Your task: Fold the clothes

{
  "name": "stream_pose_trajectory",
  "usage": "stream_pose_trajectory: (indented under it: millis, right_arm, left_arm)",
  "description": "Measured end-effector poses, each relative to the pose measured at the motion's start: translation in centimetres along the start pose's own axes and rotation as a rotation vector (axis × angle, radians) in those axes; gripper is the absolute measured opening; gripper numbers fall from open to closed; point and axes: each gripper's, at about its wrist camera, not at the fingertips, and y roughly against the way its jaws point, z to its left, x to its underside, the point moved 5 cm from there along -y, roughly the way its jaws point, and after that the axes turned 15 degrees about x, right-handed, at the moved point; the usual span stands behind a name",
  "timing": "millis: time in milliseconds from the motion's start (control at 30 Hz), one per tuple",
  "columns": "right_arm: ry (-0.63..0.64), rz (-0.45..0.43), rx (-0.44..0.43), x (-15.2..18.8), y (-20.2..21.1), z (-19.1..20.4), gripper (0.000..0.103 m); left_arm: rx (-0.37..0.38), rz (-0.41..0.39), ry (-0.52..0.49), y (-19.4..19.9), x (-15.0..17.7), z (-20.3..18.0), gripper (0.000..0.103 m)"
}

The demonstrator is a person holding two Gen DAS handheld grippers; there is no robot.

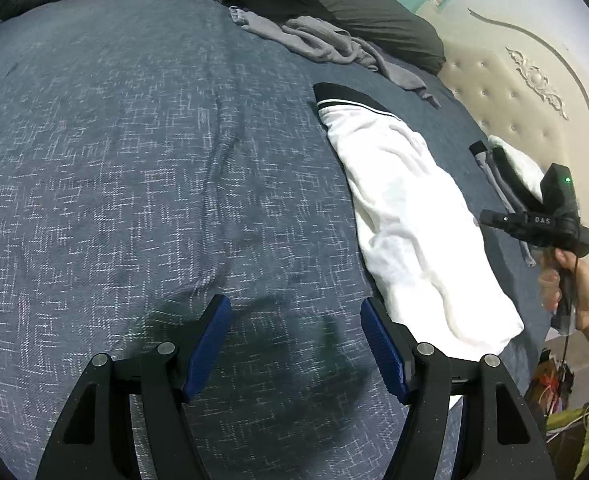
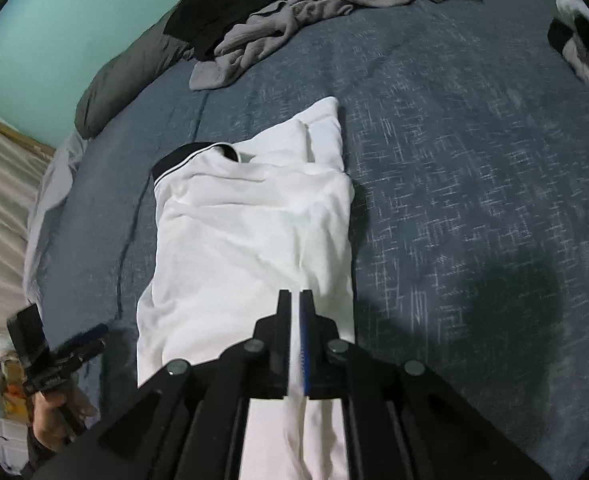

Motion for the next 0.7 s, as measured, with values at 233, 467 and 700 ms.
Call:
stream_pose_trajectory:
  millis: [233, 467, 700]
  right_arm:
    - [0.092, 0.081, -0.014, 3.5, 2.2, 1.2, 0.022]
    - [0.142, 0.087, -0.007, 6.6, 4.9, 1.2, 0.022]
    - [0.158, 0.06, -0.017, 7.7, 6.5, 1.8, 0.022]
  left_arm:
    - [0.042, -0.005, -0.022, 0.4, 0.3, -2.3, 0.071]
    - [0.061, -0.004, -0.028, 1.5, 0.9, -5.3, 0.083]
    - [0.054, 0.034, -0.015, 1.5, 2.4, -7.7, 0.084]
